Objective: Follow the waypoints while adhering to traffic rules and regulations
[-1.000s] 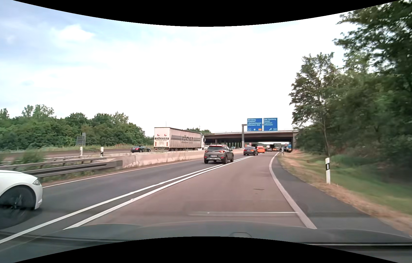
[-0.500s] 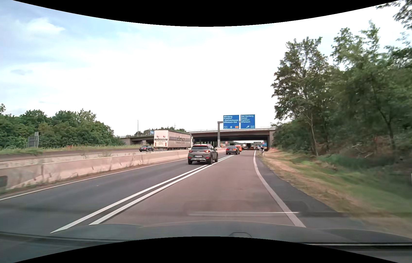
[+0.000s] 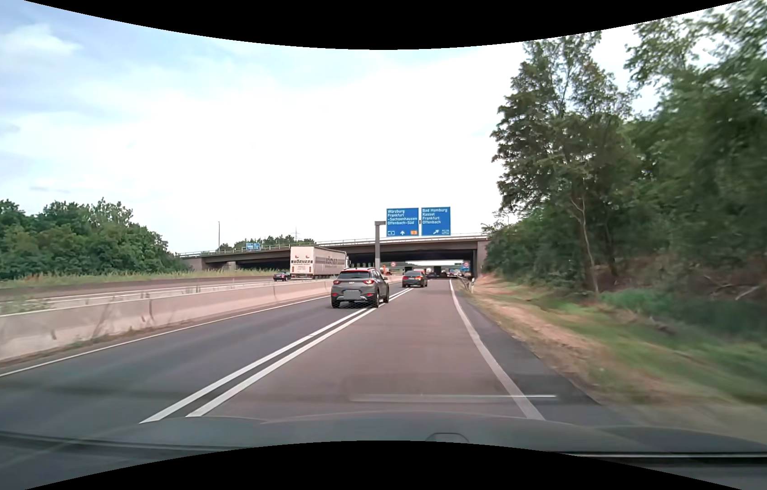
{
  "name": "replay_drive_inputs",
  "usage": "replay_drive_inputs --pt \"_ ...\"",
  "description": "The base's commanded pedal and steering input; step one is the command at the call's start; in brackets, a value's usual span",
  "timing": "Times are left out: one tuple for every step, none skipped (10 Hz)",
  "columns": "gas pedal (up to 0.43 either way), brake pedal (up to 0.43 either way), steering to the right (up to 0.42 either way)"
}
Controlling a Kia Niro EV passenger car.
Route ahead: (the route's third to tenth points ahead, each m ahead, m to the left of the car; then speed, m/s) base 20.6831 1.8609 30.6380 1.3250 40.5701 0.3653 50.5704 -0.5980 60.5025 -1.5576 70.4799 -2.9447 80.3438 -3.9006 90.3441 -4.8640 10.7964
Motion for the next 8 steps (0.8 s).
replay_drive_inputs --pt "0.079 0.000 0.031" --pt "0.087 0.000 0.022" --pt "0.098 0.000 0.014" --pt "0.110 0.000 0.011" --pt "0.110 0.000 0.010" --pt "0.118 0.000 0.008" --pt "0.118 0.000 0.008" --pt "0.130 0.000 0.007"
